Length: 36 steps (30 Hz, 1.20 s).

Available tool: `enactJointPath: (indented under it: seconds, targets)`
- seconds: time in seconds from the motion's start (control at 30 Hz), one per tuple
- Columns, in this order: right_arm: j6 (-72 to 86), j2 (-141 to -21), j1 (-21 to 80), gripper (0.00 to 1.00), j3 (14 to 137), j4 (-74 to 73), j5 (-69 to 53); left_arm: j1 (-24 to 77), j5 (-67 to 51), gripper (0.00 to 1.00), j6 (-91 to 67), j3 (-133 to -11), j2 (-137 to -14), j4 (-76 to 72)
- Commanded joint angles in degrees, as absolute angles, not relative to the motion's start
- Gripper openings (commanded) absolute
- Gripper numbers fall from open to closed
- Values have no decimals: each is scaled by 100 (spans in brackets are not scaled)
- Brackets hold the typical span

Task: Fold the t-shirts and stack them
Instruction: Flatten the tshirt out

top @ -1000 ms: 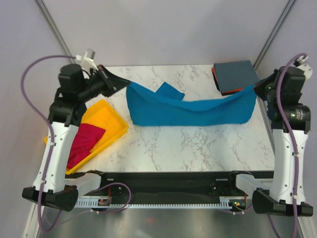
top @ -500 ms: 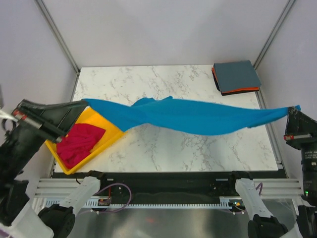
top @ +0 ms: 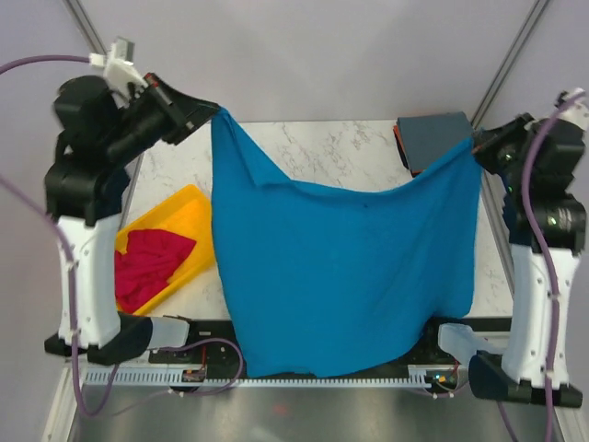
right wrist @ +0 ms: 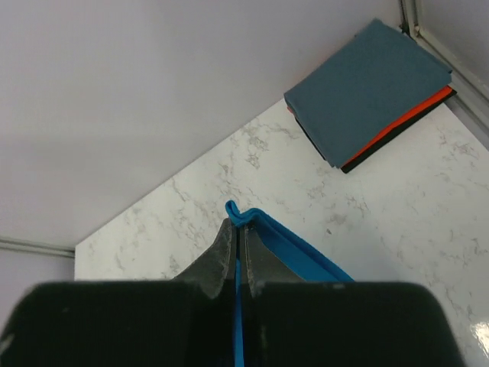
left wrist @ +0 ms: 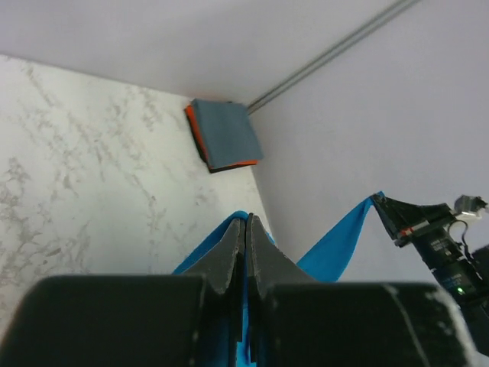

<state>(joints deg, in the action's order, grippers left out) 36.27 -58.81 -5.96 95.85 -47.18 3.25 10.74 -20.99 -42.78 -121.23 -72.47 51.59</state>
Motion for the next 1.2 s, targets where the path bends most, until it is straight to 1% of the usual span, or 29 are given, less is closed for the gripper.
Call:
enactJointPath:
  seconds: [0.0,0.03,0.1,0.13,0.2,0.23,0.3,0.4,0.43,0.47,0.57,0.67,0.7,0.73,0.77,0.8,0.83,0.87,0.9,0.93,0.97,1.0,1.03,1.07,1.13,1.17]
  targets:
    - [3428,-6581,-606,0,9526,-3182,132,1063,-1548,2,-4026,-12365,-7987,4686]
    - [3289,-7122,-598,0,9945,-3173,114,1063,-1451,2,-3982,-12723,-8398,4641]
    - [3086,-7844,-598,0,10395,-3033,79,1063,-1153,2,-3911,-13320,-8840,4475]
    - [2920,-8057,-606,0,10859,-3032,97,1046,-1082,2,-3885,-13542,-9233,4439]
    - [2795,-8479,-633,0,11318,-2823,18,976,-1142,2,-4033,-14277,-9570,4430]
    - [2769,-8568,-659,0,11425,-2734,9,949,-1143,2,-4199,-14456,-9841,4334]
    - [2699,-8796,-773,0,11688,-2524,-193,940,-1186,2,-4393,-14572,-9931,4097]
    - [2541,-9052,-983,0,12705,-2540,-386,940,-1370,2,-4754,-14467,-9862,3499]
    - [2488,-9053,-1028,0,12822,-2557,-422,949,-1397,2,-4842,-14441,-9809,3281]
    - [2313,-9044,-1072,0,12884,-2575,-457,958,-1424,2,-4860,-14414,-9678,3209]
    - [2005,-8676,-1142,0,12517,-2523,-404,1002,-1328,2,-4580,-14204,-9231,3111]
    - [1784,-8254,-1134,0,11666,-2374,-615,1046,-1151,2,-4228,-13327,-8677,3041]
    - [1775,-7957,-1142,0,11324,-2164,-598,1063,-1125,2,-4158,-12602,-8248,2928]
    - [1801,-7780,-1134,0,10563,-2014,-572,1098,-1142,2,-4070,-12160,-8035,2796]
    - [1828,-7596,-1134,0,10155,-1856,-571,1107,-1186,2,-4061,-11703,-7781,2638]
    - [1854,-7254,-1134,0,9429,-1593,-554,1134,-1308,2,-4087,-10785,-7361,2306]
    - [1854,-7112,-1134,0,9117,-1521,-510,1142,-1397,2,-4113,-10332,-7139,2181]
    - [1863,-6841,-1134,0,8827,-1503,-466,1169,-1571,2,-4148,-9466,-6937,2040]
    - [1898,-6725,-1142,0,8293,-1512,-422,1230,-1634,2,-4209,-9031,-6500,1822]
    - [1916,-6584,-1134,0,8018,-1538,-344,1265,-1670,2,-4236,-8591,-6286,1750]
    - [1933,-6348,-1134,0,7763,-1686,-291,1309,-1705,2,-4262,-7726,-6067,1697]
    - [1977,-6241,-1142,0,7343,-1844,-194,1388,-1731,2,-4297,-7299,-5586,1661]
    - [2073,-6136,-1134,0,7147,-2020,-37,1415,-1749,2,-4315,-6895,-5372,1661]
    - [2153,-5917,-1134,0,6972,-2213,165,1432,-1906,2,-4324,-6160,-5127,1661]
    - [2337,-5723,-1134,0,6462,-2933,525,1441,-2039,2,-4386,-5540,-4469,1870]
    - [2407,-5548,-1142,0,6295,-3170,701,1441,-2170,2,-4403,-5024,-4282,1950]
